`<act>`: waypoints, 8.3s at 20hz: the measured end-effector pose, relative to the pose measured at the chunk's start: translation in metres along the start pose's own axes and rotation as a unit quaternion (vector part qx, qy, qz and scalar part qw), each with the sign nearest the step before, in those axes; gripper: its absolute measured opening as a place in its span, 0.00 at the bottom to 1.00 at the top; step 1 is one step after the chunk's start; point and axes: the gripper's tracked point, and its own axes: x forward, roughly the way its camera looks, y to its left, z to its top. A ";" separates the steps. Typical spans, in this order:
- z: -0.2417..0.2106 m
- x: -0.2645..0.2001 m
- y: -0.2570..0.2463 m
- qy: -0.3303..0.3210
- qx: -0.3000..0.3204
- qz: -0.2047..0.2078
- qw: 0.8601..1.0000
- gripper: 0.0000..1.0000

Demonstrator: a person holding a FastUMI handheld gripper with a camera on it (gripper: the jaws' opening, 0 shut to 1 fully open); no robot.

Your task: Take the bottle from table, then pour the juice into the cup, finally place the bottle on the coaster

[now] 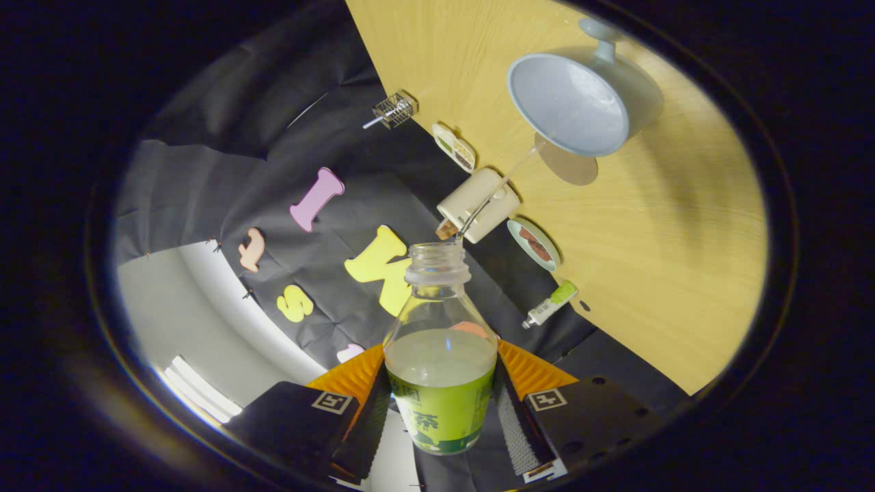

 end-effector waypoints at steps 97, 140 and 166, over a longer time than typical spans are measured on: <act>0.166 0.102 -0.078 -0.056 -0.879 -0.286 0.378 0.90; -0.078 -0.179 -0.009 -0.075 -0.907 -0.173 0.376 1.00; -0.051 -0.195 0.019 -0.128 -0.908 -0.222 0.331 1.00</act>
